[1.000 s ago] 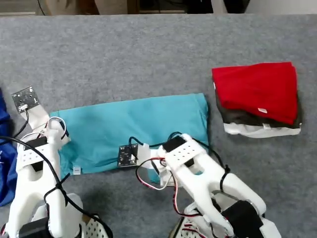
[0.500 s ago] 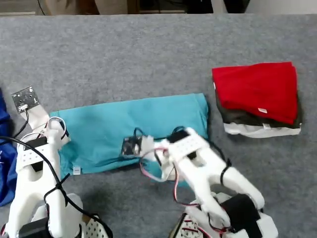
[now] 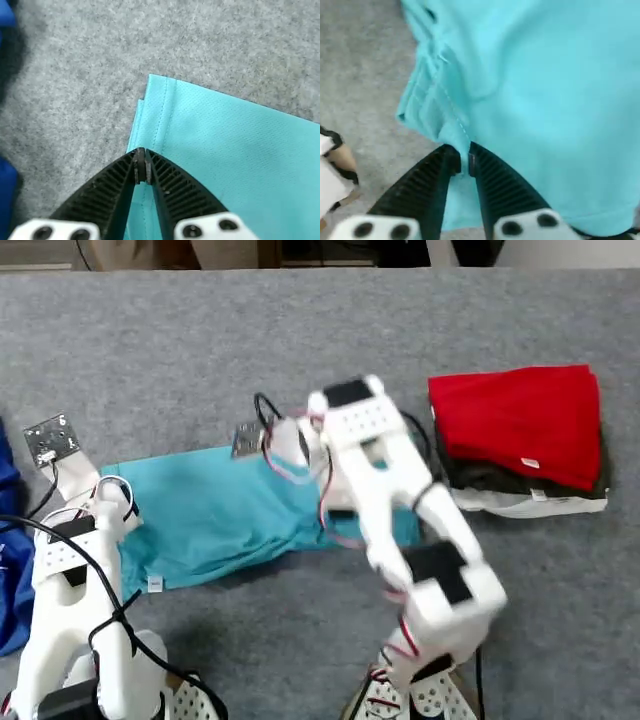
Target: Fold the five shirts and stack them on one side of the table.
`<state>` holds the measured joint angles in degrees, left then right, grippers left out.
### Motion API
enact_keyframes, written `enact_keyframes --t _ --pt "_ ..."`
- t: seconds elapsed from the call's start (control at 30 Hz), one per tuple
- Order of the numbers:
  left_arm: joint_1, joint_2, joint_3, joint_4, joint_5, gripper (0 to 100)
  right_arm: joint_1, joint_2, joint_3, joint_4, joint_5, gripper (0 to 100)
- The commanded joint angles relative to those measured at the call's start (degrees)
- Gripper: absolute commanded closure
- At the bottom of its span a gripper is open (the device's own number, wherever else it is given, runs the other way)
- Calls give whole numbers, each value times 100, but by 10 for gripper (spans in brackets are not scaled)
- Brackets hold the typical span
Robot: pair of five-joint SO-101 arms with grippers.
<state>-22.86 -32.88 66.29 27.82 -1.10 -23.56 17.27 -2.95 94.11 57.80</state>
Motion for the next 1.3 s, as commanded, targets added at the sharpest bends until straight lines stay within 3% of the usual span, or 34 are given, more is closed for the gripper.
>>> enact_keyframes --t 0.0,0.13,0.27,0.37,0.53,0.67,0.77,0.9,1.07,1.27 --pt "-70 -119 -123 -88 -18 982 101 1244 -2114 668 396 996" --pt "35 -119 -88 -79 -396 982 66 2352 -3477 826 527 984" --pt "62 -119 -88 -79 -413 982 57 2598 -3996 826 290 804" --pt "70 -119 -88 -79 -413 982 66 2396 -4075 826 229 761" --pt "79 -119 -88 -79 -413 982 198 1560 -3741 826 202 866" --pt "79 -119 -88 -79 -413 982 215 549 -2141 826 290 995" --pt "79 -119 -88 -79 -413 982 92 -154 -620 589 396 994" --pt "79 -119 -88 -79 -413 982 -233 -848 813 -721 -44 994" --pt "79 -119 -79 -79 -404 982 -848 -840 1323 -1873 -888 990" --pt "62 -119 -79 -62 -404 982 -927 48 1314 -2945 -1257 993"
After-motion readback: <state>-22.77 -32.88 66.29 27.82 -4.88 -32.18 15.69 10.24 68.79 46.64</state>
